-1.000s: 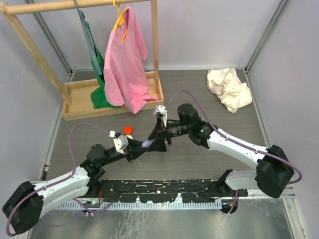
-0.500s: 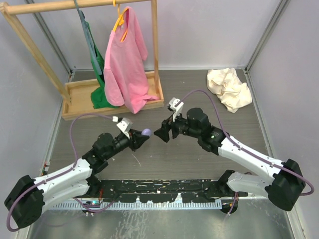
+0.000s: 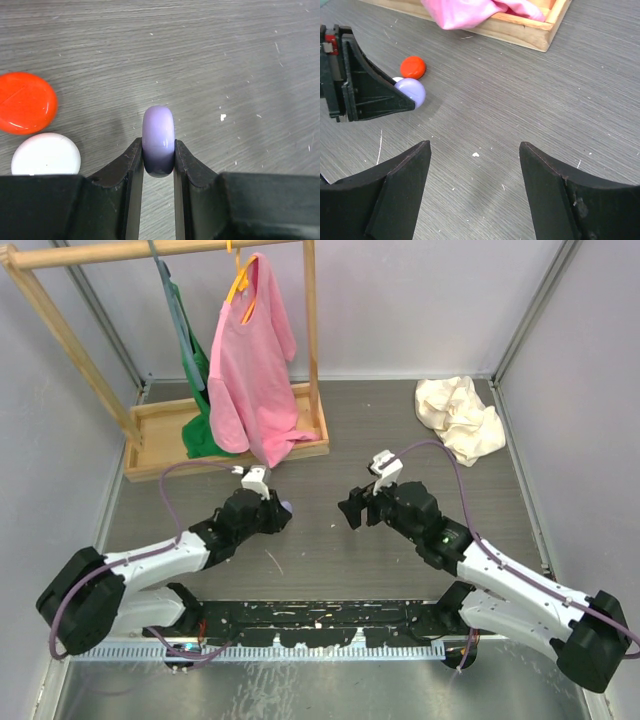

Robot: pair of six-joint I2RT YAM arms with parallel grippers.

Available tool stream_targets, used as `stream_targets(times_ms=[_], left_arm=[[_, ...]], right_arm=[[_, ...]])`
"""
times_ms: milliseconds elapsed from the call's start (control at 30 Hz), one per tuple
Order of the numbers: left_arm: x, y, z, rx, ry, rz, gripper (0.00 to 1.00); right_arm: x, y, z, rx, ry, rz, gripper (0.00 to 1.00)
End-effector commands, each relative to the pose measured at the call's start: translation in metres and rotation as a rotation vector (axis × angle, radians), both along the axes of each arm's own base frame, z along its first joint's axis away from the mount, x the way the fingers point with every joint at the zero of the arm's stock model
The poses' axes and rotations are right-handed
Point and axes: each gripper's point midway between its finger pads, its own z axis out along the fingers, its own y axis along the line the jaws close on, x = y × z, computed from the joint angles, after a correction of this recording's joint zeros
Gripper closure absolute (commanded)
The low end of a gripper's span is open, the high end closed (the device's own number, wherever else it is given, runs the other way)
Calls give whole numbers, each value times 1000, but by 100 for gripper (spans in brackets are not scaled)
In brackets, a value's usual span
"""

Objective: Insert the wireless bluetooth earbuds into the charging case
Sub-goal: Place the charging case at the center of the board.

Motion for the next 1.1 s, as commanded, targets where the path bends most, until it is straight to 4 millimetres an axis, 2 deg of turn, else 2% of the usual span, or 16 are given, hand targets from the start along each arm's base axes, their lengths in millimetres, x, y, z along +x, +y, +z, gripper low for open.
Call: stream_targets(times_ms=[0,200,333,467,800,1067], left_arm=[[23,-2,7,-52,63,132,94],[36,8,-16,-12,157,244,84],[42,14,-22,-6,183,288,76],[47,20,-31,20,216,315,73],[53,18,-40,-9,265,330,67],[45,24,-37,4,292,338,61]], right_arm=[[8,-9,21,73,-70,-75,23],[6,-16,20,79,-83,-95,23],[5,-20,19,77,-90,-101,23],[4,-21,18,76,-88,-101,23],[2,-23,20,72,-87,-105,23],[2,-29,27,75,-101,-126,23]])
